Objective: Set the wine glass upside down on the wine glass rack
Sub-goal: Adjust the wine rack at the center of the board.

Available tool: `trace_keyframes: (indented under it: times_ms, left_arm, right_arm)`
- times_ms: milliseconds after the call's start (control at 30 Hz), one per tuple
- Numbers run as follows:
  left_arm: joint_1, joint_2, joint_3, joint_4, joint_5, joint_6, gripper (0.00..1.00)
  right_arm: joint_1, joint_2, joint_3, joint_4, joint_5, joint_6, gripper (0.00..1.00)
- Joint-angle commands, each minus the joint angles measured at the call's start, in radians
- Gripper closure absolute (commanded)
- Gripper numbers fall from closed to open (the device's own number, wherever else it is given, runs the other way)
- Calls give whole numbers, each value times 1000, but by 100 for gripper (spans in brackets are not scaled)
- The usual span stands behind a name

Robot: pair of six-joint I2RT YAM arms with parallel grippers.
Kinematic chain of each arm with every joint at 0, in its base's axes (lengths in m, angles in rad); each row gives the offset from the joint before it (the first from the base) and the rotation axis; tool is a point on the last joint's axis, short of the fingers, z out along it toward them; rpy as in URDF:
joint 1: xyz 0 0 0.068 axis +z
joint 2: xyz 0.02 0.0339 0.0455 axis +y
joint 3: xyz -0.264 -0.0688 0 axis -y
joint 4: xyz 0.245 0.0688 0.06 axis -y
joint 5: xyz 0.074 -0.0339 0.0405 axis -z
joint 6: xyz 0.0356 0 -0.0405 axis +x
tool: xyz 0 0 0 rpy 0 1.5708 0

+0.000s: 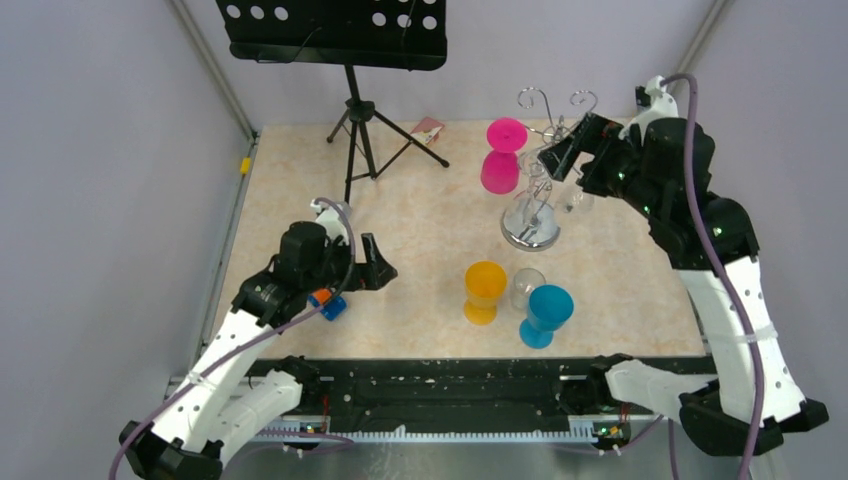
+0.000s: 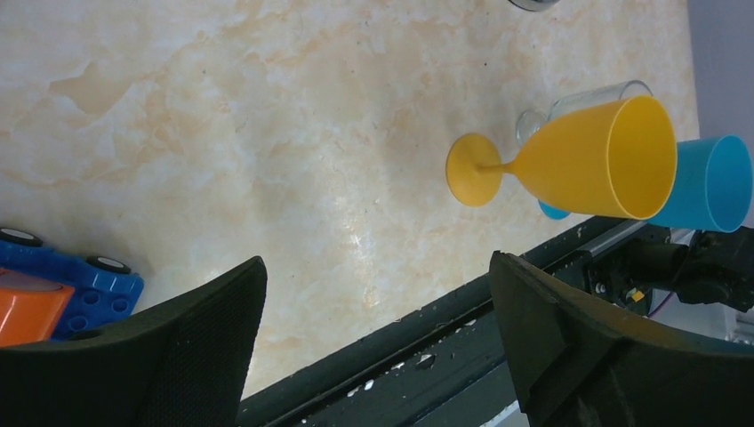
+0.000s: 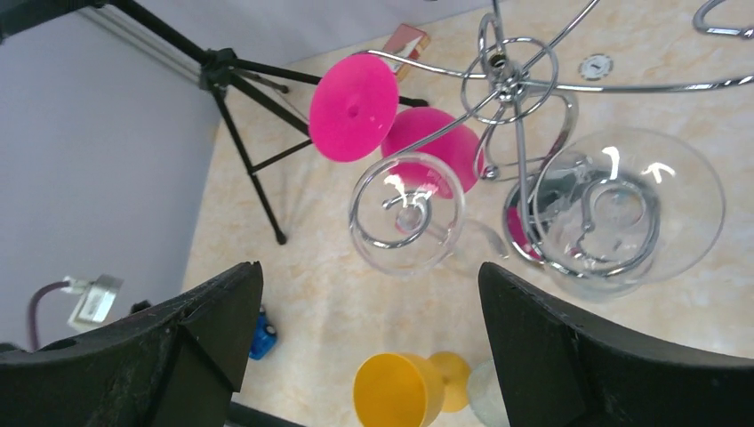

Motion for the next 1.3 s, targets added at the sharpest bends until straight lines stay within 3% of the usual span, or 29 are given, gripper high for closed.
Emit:
trace_keyframes:
  times_ms: [0,333,500,1000,1133,1267]
  left_arm:
    - [2,-59,-46,20,33,28,2]
    - [2,-168,-139,36,26,30,4]
    - [3,-148,-131,37,-4,45,4]
    - [3,-87,-125,24,-43,31,5]
    - [3,-86,-126,25,-38,31,5]
    - [2,-84,-128,26,-26,28,6]
  right_arm:
    - [-3,76,125,-31,102,-123,8]
    - [-4,309,257,8,224,-284,12]
    - [-4,364,252,62,263,-322,23]
    - [-3,452,254,144,314,-418,39]
    - [-4,453,245,174,311,-432,55]
    - [-4,454,245,186,305,-432,57]
